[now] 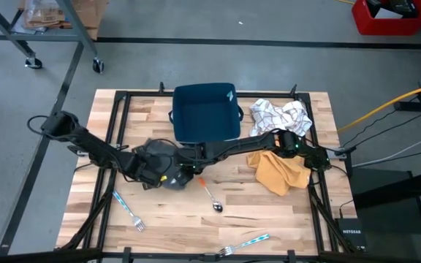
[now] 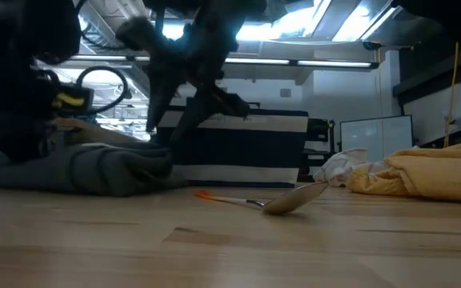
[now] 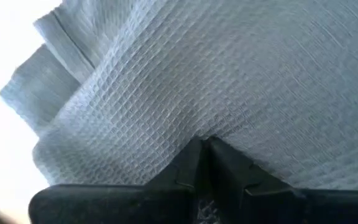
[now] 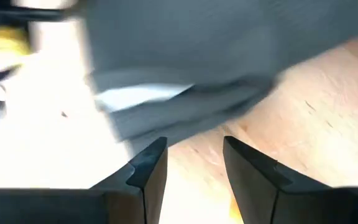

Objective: Fold towel
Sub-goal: Fold the gray towel

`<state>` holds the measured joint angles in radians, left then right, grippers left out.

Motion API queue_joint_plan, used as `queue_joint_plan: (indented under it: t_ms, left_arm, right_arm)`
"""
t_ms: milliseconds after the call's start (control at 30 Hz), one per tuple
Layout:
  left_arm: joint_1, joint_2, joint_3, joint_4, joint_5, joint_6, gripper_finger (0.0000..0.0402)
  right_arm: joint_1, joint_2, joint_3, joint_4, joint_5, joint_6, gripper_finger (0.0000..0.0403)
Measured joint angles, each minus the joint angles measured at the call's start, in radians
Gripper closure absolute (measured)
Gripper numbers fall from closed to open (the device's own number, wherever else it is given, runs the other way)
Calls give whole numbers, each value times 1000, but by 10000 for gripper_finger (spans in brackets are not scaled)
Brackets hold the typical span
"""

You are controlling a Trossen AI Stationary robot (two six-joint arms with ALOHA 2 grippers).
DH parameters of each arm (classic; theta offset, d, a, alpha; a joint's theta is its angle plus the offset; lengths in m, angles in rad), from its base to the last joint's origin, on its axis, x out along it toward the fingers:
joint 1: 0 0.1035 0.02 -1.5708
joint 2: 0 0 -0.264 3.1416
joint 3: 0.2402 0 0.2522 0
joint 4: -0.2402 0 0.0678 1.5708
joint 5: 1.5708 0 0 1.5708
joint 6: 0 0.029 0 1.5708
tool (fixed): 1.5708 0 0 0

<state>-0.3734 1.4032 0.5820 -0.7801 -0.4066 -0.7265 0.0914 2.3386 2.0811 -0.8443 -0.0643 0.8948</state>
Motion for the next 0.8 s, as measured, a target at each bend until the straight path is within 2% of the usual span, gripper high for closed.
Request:
queue_joint_plan:
  t_ms: [200,367,500,667,800]
  left_arm:
    - [108,7,-11,-68,-221,81,382]
    - [258,7,-26,-68,-323,133,382]
    - [389,5,-38,-70,-400,129,382]
    - [535,5,-37,-68,-420,127,382]
    - [594,0,-30,-77,-421,122,382]
  right_arm:
    - [1,-5,142,-115,0,20,243]
    - [14,-6,272,-228,-8,46,243]
    - [42,-45,261,-239,-20,49,243]
    - [81,-95,262,-289,-25,80,243]
    - [112,-126,262,-313,-24,110,243]
